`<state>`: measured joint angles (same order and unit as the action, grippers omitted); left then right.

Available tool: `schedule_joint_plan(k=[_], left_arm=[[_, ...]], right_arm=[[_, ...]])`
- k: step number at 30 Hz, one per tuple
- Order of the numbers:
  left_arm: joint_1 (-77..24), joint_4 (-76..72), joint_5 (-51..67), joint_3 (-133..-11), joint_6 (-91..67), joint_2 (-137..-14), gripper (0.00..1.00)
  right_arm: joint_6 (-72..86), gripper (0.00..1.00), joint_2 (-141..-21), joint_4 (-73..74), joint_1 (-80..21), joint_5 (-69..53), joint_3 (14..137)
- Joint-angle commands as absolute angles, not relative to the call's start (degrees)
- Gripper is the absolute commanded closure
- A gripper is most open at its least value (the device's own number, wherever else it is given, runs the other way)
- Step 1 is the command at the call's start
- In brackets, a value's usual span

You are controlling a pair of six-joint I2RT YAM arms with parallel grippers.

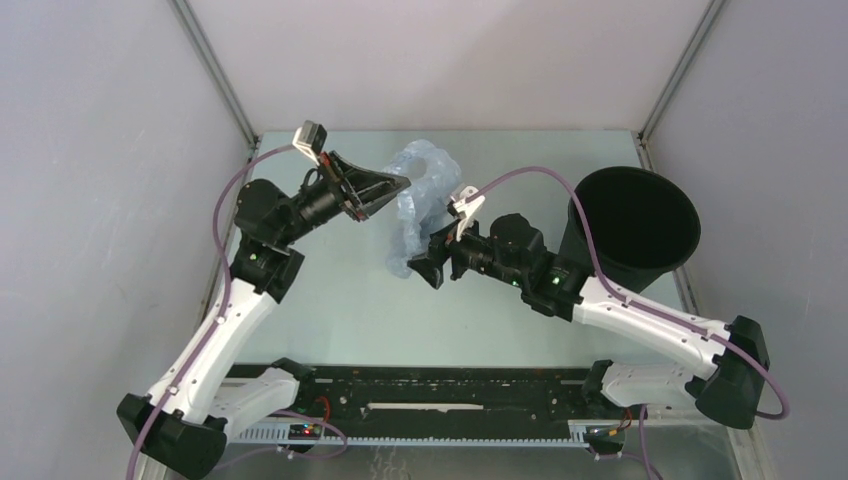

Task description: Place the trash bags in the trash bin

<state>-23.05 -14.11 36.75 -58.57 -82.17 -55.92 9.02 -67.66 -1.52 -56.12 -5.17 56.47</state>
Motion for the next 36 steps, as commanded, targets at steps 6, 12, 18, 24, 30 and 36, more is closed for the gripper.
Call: schedule_joint_plan(k=[6,12,18,24,30,36], left_arm=[[-20.6,-16.0,40.2,-57.7,-83.8,-54.2,1.00],[-16.7,-12.5,41.0,-58.1,-81.8,-53.1,1.00],[-7.9,-6.1,36.6,-60.6,-79.9,-58.9,1.00],[-12.3,17.5,29.3,-99.6,-52.5,-68.1,1.00],[-13.9,21.2,22.1,-75.2,-45.7,-56.3,1.00],[-9.4,22.6,14.8,-31.6,-49.9,-37.0,1.00]], right_arm=[[8.4,0.25,-67.9,-7.7,-55.2,-4.7,58.4],[6.6,0.96,-73.8,-2.2,-52.4,-12.7,63.9],[2.1,1.00,-72.3,7.9,-48.9,-2.0,70.1],[-8.7,1.00,-75.0,27.0,-53.7,13.0,95.6],[-10.2,1.00,-72.8,24.0,-56.3,21.2,76.9],[1.6,1.00,-84.2,37.0,-62.0,11.8,64.6]])
